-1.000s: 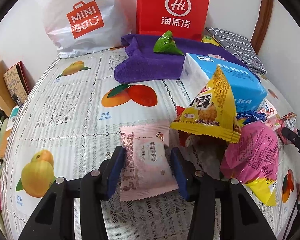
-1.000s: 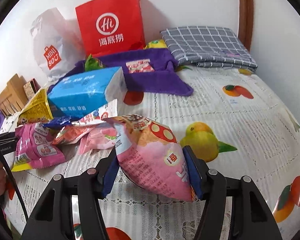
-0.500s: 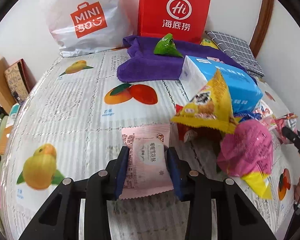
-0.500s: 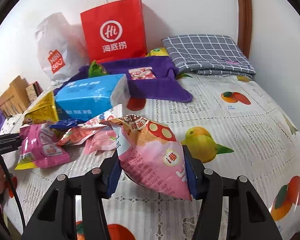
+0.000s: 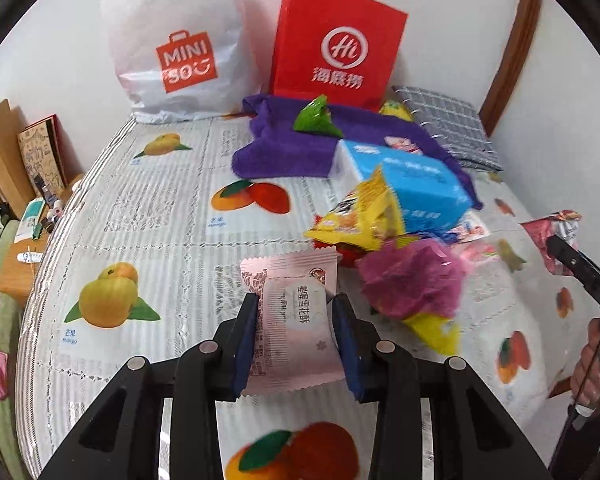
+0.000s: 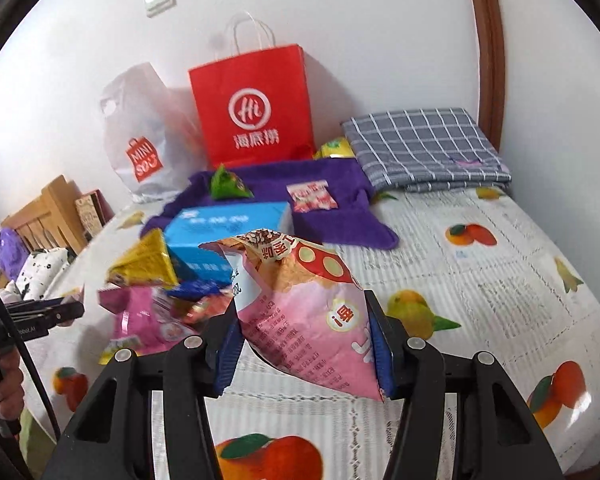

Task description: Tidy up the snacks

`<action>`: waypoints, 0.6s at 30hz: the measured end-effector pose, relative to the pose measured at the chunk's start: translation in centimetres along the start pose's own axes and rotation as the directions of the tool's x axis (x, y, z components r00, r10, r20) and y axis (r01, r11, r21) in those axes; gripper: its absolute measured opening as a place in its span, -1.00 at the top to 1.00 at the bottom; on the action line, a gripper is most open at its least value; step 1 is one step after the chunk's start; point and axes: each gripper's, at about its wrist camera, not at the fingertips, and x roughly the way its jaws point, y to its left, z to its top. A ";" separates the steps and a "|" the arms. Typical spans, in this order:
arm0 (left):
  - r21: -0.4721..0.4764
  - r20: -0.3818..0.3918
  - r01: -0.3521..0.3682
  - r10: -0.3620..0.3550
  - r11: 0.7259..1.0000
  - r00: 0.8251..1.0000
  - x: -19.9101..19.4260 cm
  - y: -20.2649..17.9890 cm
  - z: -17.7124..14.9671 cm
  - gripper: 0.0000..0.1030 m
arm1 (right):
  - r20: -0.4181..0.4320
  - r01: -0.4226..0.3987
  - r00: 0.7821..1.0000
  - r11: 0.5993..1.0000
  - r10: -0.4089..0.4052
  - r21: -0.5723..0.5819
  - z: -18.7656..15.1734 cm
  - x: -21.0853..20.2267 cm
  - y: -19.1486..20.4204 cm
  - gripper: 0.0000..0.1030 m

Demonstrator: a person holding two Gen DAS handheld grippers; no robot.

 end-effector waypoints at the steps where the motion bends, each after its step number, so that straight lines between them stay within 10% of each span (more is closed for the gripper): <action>1: 0.004 0.002 0.006 -0.006 1.000 1.000 -0.3 -0.2 0.1 0.32 | 0.005 -0.004 1.000 1.000 0.004 -0.002 0.1 -0.4 0.3 -0.05; 18: 0.098 0.055 0.100 -0.105 0.990 0.993 -4.1 -3.8 2.7 0.32 | 0.004 -0.031 1.000 1.000 0.031 0.000 1.9 -2.3 3.2 -0.05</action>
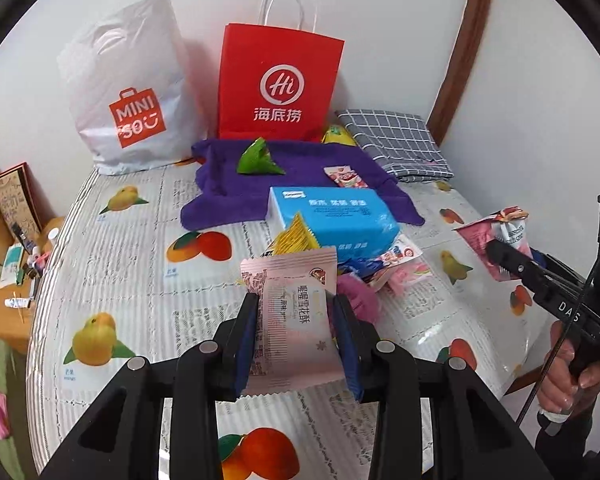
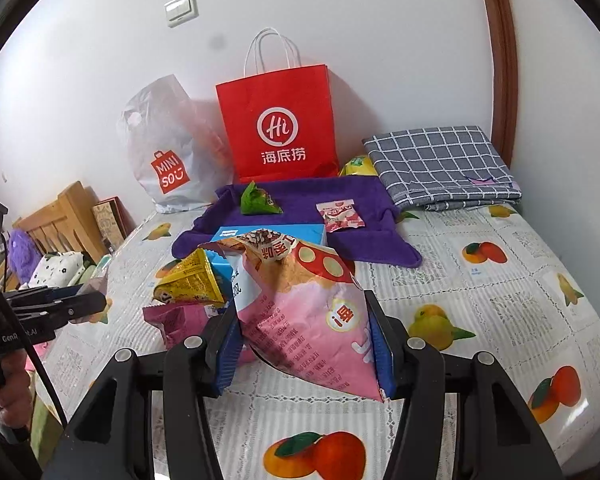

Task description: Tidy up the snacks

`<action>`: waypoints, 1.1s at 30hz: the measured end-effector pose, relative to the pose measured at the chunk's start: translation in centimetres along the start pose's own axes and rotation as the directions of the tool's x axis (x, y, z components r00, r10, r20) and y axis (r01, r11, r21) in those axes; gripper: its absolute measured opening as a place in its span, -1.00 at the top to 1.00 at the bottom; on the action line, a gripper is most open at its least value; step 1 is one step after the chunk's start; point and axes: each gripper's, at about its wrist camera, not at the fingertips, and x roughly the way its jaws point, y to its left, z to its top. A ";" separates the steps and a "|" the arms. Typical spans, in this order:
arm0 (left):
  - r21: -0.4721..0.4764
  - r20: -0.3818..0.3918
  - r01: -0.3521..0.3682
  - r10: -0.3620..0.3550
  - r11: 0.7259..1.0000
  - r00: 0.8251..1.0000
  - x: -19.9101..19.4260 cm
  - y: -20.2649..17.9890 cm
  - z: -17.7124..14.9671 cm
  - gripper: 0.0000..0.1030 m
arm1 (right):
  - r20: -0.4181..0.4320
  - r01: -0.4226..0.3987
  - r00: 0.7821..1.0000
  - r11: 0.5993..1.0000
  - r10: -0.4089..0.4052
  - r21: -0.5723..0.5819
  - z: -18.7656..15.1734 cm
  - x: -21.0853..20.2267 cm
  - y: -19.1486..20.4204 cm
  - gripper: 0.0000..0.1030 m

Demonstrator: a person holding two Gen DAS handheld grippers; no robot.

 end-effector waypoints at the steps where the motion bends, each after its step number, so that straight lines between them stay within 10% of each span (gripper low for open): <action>1: -0.002 0.002 0.007 -0.007 1.000 1.000 0.0 -0.1 0.2 0.32 | -0.001 0.003 1.000 1.000 -0.003 -0.002 0.2 0.0 0.1 -0.05; 33: -0.035 0.000 0.030 -0.030 0.999 1.000 7.4 -1.1 11.1 0.32 | 0.008 -0.006 1.000 1.000 0.006 -0.003 11.1 7.4 -0.5 -0.05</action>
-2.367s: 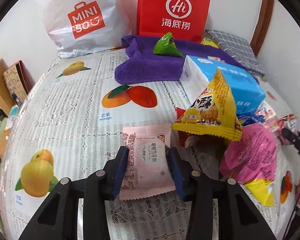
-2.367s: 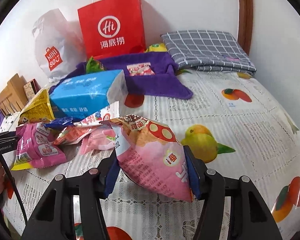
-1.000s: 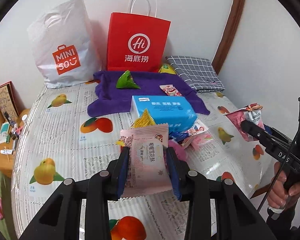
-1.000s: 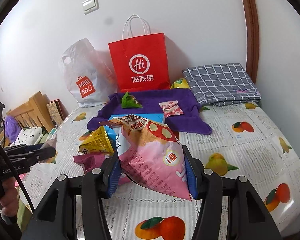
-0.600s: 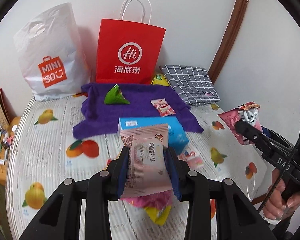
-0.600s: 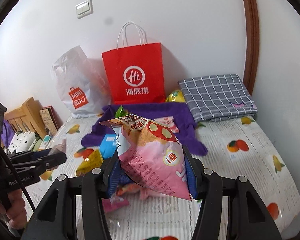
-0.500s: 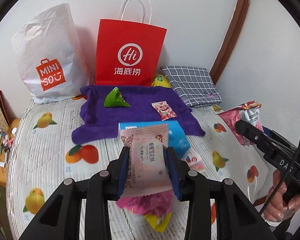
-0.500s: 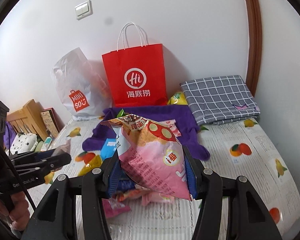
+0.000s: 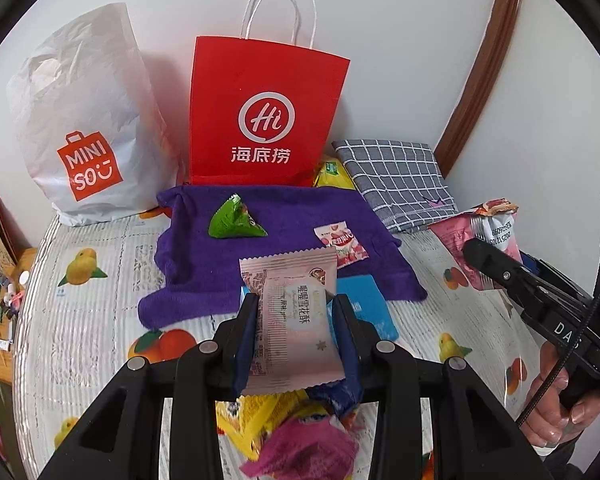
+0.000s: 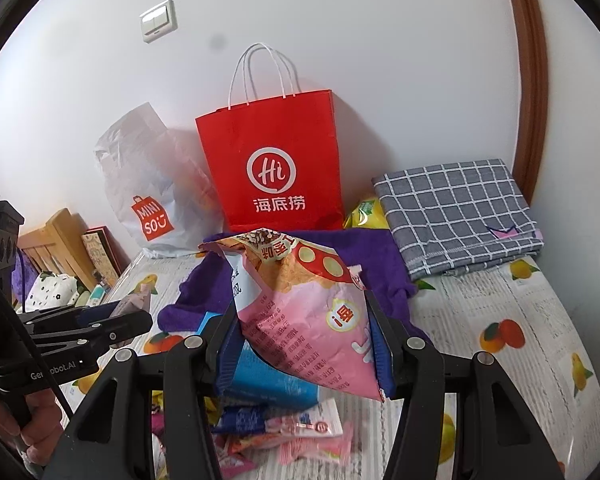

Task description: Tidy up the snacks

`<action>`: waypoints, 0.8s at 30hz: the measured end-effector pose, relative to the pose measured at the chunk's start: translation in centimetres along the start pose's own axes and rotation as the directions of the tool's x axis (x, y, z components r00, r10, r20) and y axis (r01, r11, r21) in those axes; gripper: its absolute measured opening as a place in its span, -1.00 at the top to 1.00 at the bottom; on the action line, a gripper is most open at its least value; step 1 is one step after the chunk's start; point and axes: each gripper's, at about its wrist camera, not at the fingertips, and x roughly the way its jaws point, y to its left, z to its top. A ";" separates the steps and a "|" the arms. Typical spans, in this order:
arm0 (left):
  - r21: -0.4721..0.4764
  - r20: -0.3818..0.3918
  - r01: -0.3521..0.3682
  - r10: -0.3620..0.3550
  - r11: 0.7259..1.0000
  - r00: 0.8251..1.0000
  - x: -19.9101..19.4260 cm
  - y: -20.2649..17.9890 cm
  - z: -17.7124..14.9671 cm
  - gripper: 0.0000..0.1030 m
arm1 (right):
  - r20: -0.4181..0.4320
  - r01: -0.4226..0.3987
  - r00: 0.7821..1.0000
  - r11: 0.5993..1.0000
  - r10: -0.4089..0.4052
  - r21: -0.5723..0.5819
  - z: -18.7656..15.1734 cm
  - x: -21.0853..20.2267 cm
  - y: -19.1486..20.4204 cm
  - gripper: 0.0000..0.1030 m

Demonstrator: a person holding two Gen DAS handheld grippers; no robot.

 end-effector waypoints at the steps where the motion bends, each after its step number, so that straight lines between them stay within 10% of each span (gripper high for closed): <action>1: -0.002 -0.001 -0.001 0.001 1.000 1.000 0.3 0.1 0.3 0.32 | 0.001 -0.003 1.000 1.000 0.003 -0.001 0.2 0.4 -0.1 -0.05; 24: -0.082 -0.047 -0.095 0.091 0.992 0.995 7.0 5.6 5.1 0.32 | -0.059 -0.033 0.998 0.999 0.034 0.026 4.1 10.1 -4.7 -0.05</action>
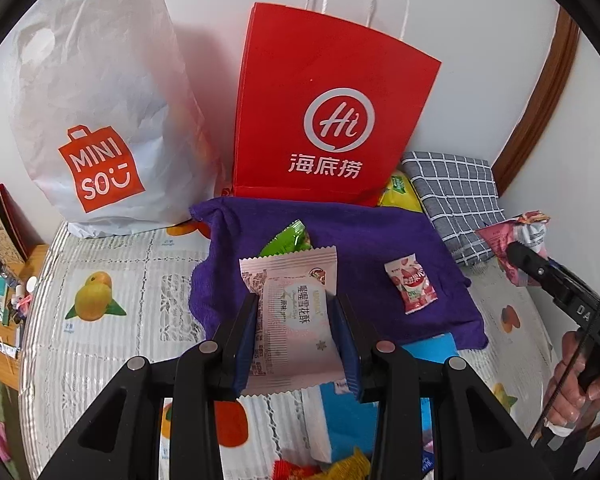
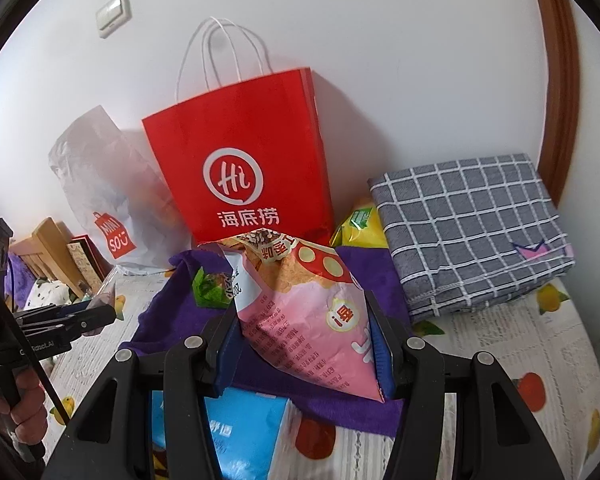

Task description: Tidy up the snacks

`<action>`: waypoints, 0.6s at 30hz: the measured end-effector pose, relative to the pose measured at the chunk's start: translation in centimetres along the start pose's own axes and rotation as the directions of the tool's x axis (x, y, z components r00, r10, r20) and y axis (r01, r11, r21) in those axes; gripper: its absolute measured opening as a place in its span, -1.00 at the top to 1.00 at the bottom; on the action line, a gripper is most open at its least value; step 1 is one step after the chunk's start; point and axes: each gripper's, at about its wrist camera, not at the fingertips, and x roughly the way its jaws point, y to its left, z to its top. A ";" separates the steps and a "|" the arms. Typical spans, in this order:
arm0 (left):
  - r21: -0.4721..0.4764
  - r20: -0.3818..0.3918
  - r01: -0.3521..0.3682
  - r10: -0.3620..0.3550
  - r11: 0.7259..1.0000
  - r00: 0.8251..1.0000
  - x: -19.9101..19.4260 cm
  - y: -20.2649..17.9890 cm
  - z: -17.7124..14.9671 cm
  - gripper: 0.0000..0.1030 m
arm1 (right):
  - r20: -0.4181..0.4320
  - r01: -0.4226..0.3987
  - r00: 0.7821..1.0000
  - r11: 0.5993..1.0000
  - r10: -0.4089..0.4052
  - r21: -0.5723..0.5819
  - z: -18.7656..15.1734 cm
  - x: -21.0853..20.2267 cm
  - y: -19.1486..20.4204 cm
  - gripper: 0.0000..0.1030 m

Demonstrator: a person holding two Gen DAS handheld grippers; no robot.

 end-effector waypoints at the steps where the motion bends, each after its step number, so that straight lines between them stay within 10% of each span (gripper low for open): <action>1: -0.003 -0.002 0.002 -0.002 1.000 1.000 0.2 0.2 0.1 0.32 | -0.007 -0.007 1.000 1.000 0.007 0.007 0.1 0.6 -0.2 -0.05; 18: -0.045 -0.079 0.025 -0.029 0.999 0.996 6.0 2.3 1.5 0.32 | -0.263 -0.170 0.951 0.986 0.165 0.003 0.1 11.0 1.4 -0.05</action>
